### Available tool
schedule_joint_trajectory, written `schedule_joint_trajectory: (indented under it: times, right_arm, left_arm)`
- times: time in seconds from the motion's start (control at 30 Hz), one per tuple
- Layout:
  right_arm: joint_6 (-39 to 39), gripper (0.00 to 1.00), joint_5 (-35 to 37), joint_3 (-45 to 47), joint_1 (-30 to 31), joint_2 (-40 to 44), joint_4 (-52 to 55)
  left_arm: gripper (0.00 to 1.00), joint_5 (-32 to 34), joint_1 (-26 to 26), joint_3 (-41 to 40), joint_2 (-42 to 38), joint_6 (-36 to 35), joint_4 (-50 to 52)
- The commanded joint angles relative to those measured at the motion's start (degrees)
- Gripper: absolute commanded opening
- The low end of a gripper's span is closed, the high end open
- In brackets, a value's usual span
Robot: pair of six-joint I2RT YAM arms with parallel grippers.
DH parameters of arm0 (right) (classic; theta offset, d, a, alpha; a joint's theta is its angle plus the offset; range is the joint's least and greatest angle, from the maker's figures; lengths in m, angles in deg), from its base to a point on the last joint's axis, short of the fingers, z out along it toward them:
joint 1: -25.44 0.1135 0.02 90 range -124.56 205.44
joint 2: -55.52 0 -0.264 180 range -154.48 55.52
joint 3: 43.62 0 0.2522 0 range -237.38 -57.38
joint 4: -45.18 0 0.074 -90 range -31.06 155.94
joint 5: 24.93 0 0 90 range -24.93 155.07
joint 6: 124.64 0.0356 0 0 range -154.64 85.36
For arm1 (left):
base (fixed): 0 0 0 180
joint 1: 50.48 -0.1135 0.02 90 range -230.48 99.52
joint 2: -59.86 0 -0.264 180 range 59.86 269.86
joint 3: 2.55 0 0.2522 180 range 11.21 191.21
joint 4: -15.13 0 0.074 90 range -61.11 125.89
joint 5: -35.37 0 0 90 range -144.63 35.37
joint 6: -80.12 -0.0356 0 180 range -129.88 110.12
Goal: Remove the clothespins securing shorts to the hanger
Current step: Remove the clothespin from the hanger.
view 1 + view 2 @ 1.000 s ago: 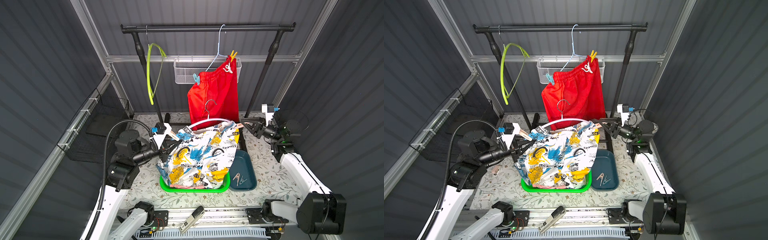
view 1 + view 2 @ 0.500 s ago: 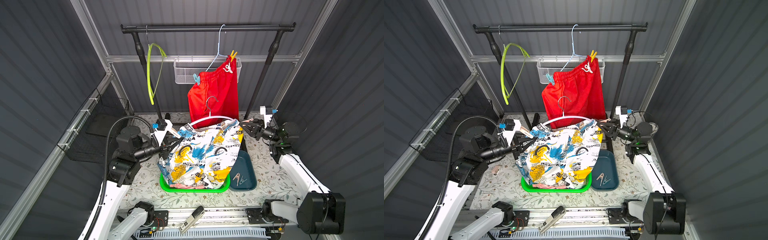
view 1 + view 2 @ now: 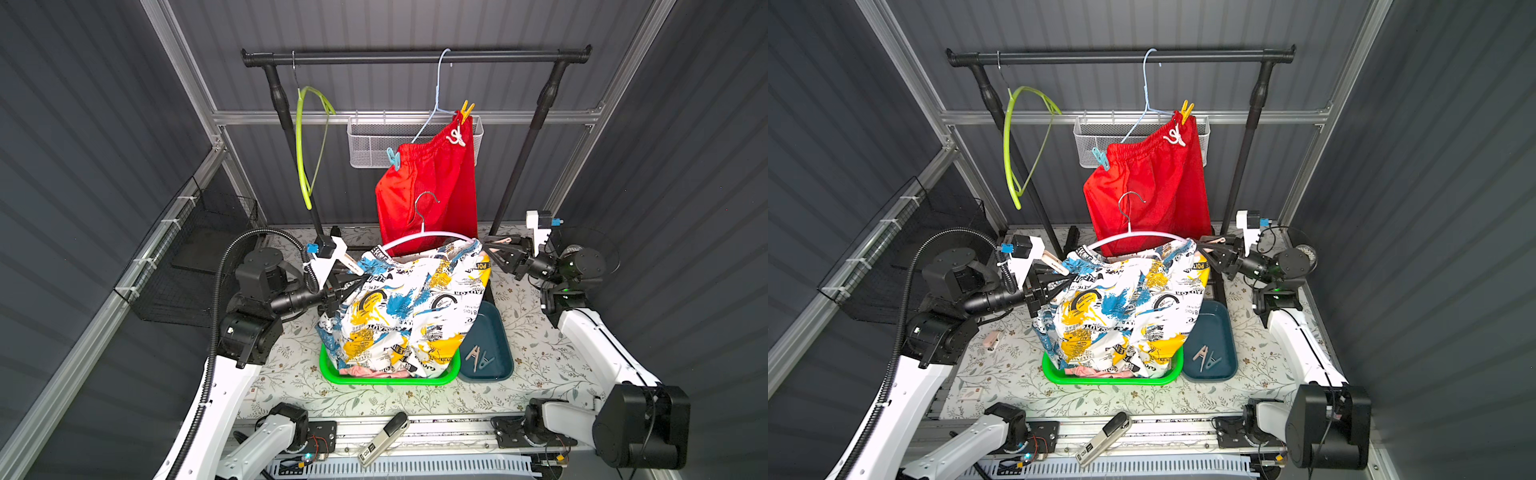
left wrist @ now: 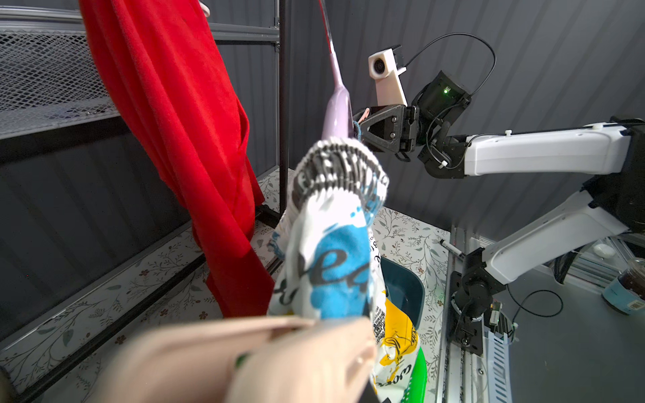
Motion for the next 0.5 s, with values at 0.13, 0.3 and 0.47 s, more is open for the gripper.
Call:
schedule_joint_trajectory:
  times: [0.13,0.3,0.47]
  right_arm:
    - [11.16,0.31,-1.51,0.39,-1.34,-3.77,-16.38]
    - [14.58,0.25,-2.68,0.15,-1.52,-5.74,-19.42]
    - [11.52,0.16,-2.45,0.21,-1.45,-4.67,-14.63]
  left_arm:
    - [0.0,-2.52,-0.06,2.37,-0.37,1.3,-2.52]
    - [0.0,-2.78,-0.06,2.59,-0.17,1.43,-2.7]
    - [0.0,-3.18,-0.06,2.45,0.11,1.88,-3.25]
